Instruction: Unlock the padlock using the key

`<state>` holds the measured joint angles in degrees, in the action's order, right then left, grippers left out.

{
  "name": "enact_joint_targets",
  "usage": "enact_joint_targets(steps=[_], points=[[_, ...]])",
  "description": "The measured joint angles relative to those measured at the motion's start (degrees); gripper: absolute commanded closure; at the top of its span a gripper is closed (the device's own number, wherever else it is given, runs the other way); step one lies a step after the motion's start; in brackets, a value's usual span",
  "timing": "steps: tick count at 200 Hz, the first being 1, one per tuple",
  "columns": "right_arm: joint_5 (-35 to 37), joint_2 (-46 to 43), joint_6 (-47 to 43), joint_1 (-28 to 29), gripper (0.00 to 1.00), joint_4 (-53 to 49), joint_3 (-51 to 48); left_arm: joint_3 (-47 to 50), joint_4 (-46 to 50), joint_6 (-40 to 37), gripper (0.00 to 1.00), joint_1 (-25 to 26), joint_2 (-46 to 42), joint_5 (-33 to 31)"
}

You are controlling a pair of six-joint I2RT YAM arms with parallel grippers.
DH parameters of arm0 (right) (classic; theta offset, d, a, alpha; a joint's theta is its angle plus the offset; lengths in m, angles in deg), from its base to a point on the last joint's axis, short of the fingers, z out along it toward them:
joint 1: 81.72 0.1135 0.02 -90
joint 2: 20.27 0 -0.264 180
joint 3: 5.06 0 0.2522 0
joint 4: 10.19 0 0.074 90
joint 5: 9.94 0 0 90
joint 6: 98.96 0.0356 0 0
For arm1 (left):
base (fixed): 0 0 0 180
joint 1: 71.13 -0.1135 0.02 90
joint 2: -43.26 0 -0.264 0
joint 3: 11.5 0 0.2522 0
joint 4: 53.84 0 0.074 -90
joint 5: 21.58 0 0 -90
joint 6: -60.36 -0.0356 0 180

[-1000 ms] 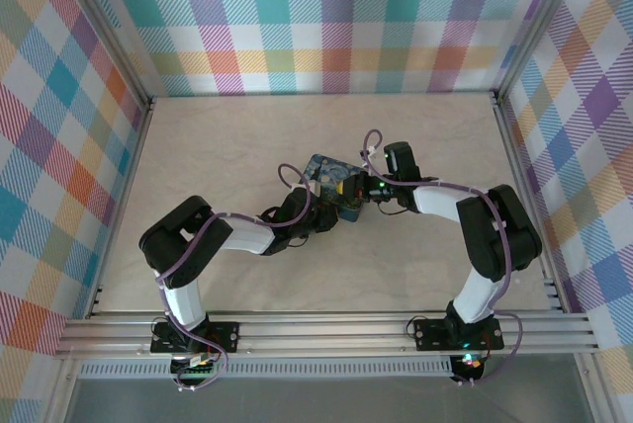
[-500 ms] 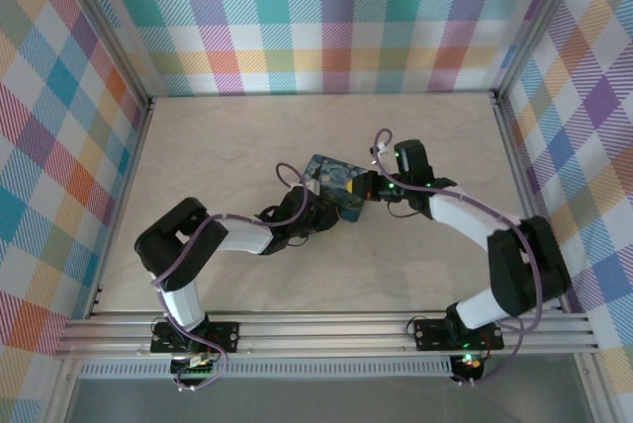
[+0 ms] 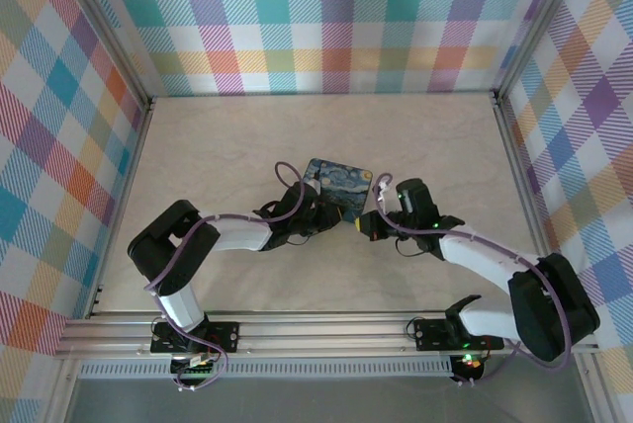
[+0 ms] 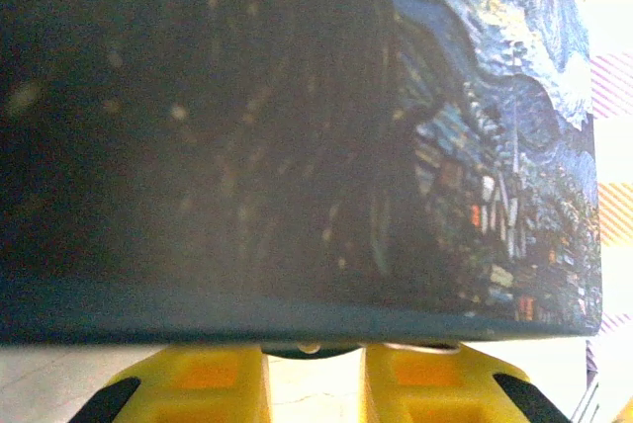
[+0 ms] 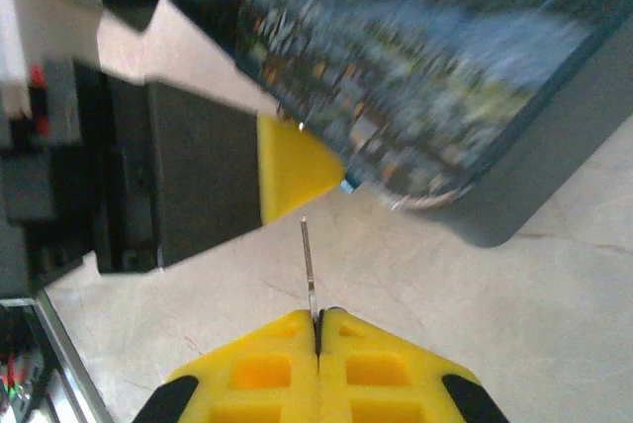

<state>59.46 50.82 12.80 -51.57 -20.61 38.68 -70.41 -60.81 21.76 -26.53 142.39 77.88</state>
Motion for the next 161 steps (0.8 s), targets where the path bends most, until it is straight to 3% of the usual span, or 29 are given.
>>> enact_joint_targets(steps=[80,161], points=[[6.71,5.79,-1.81,3.98,1.00,9.79,-4.83,-1.97,3.19,1.77,0.80,0.00,-0.33,0.63],[8.15,10.23,-5.62,4.20,1.00,15.17,-4.87,-2.25,4.24,1.77,0.80,0.00,-0.33,0.61]])
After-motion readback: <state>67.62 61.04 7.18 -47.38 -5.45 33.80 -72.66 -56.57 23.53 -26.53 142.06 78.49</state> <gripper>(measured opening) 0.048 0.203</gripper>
